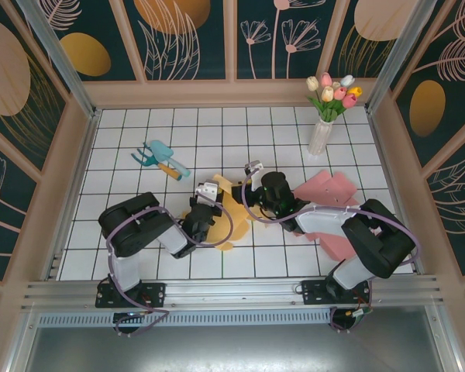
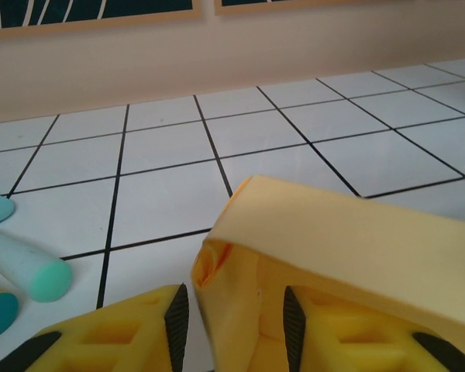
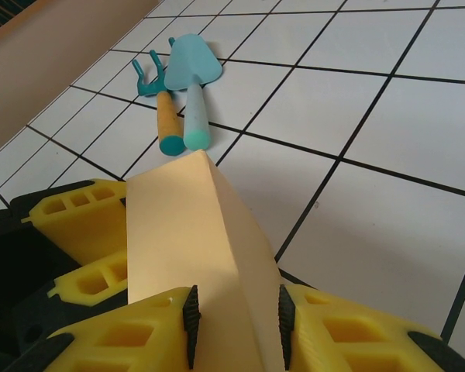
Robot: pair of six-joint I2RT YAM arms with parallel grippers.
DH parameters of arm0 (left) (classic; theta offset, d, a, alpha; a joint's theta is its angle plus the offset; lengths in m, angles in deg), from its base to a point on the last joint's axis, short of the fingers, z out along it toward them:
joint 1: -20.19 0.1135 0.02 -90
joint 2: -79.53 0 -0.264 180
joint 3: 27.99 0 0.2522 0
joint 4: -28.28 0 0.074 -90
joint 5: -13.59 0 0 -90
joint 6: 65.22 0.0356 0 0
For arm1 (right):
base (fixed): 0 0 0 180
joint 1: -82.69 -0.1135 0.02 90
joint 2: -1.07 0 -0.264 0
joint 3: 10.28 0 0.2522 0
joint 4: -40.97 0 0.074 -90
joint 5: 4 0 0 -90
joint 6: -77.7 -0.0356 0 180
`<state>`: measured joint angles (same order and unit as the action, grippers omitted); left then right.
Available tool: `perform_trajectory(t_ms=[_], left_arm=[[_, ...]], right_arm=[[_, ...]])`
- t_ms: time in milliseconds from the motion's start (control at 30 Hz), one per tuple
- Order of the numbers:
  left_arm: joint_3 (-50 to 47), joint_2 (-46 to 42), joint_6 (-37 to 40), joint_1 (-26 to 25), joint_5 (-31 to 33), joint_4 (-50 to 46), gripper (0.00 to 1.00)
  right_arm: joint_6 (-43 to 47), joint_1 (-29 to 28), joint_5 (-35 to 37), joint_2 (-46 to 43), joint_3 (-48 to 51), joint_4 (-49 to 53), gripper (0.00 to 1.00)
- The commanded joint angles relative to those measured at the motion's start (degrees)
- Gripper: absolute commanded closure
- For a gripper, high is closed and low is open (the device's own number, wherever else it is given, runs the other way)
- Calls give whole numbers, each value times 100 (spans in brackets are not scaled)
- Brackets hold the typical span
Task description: Fold the paper box
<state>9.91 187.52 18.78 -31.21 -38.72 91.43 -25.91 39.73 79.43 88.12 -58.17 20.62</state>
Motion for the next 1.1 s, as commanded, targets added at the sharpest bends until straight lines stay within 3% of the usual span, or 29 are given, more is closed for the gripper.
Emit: perform_trajectory(t_ms=[0, 333, 733, 867, 1067], left_arm=[[-240, -197, 90, 191, -351, 299, 58], [-601, -422, 183, 719, -2069, 352, 49], [-145, 139, 475, 854, -1880, 475, 55], [50, 308, 577, 863, -1707, 490, 64], [-70, 442, 448, 867, -1917, 1089, 93]], right_arm=[[111, -46, -186, 117, 143, 1011, 63], [390, -43, -316, 184, -3, 1166, 62], [560, -48, -225, 128, -225, 1538, 62], [588, -46, -257, 134, -295, 1598, 62], [588, -67, -224, 181, -493, 1727, 62]])
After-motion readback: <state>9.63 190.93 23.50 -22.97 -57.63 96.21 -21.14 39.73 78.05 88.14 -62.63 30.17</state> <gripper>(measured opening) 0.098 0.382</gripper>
